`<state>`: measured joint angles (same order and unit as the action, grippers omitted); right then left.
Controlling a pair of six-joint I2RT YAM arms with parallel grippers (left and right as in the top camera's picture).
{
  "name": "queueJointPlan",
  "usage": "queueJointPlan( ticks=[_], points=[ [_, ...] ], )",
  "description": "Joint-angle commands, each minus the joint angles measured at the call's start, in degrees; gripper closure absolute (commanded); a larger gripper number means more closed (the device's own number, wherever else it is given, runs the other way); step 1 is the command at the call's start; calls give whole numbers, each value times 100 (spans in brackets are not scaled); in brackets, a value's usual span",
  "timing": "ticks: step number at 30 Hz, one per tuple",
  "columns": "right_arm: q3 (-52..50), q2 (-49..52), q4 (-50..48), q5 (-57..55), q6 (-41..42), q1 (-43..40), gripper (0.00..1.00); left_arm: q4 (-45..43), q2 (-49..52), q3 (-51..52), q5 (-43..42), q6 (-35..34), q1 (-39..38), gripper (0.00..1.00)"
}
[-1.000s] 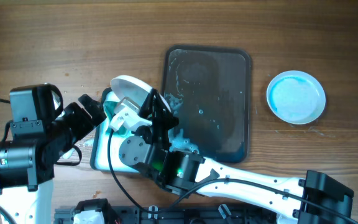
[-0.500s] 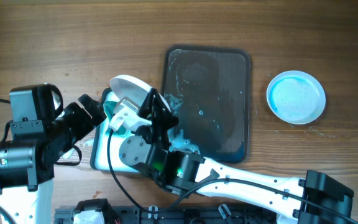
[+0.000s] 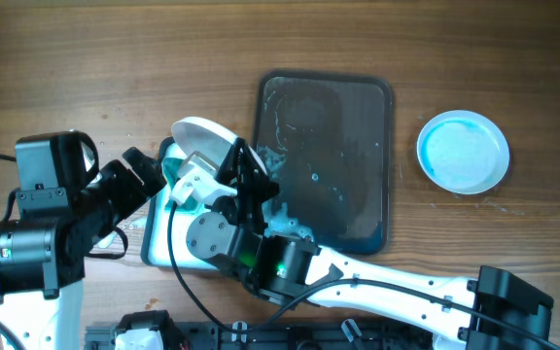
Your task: Clean dirty plates on tray and stack at the side
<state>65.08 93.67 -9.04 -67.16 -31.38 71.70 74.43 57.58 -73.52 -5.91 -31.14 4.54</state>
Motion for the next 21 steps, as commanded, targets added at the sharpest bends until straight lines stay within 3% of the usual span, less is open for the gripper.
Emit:
queueJointPlan(
  ticks=[1, 21],
  points=[
    [59, -2, -39, -144, -17, 35, 96, 0, 22, -70, -46, 90, 35, 0],
    [59, -2, -85, -109, 22, 35, 96, 0, 22, -70, -46, 90, 35, 0]
  ],
)
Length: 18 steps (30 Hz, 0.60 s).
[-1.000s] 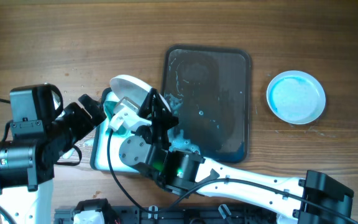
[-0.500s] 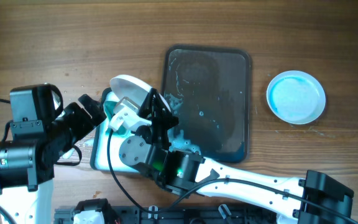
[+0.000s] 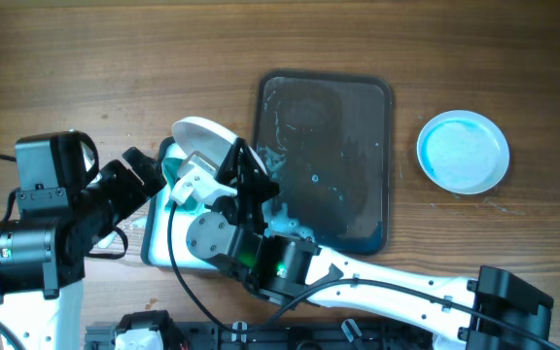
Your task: Clean dirty plates on tray and stack at the side
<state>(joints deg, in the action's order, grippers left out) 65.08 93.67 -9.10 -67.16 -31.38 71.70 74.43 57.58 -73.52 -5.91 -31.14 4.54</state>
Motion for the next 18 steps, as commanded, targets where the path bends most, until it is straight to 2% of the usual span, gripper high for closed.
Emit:
queueJointPlan(
  ticks=[1, 18],
  points=[
    [59, -2, -87, -79, 50, 35, 96, 0, 22, -70, -46, 90, 35, 0],
    [59, -2, -114, -81, 155, 33, 96, 0, 22, -70, -46, 90, 35, 0]
  ],
)
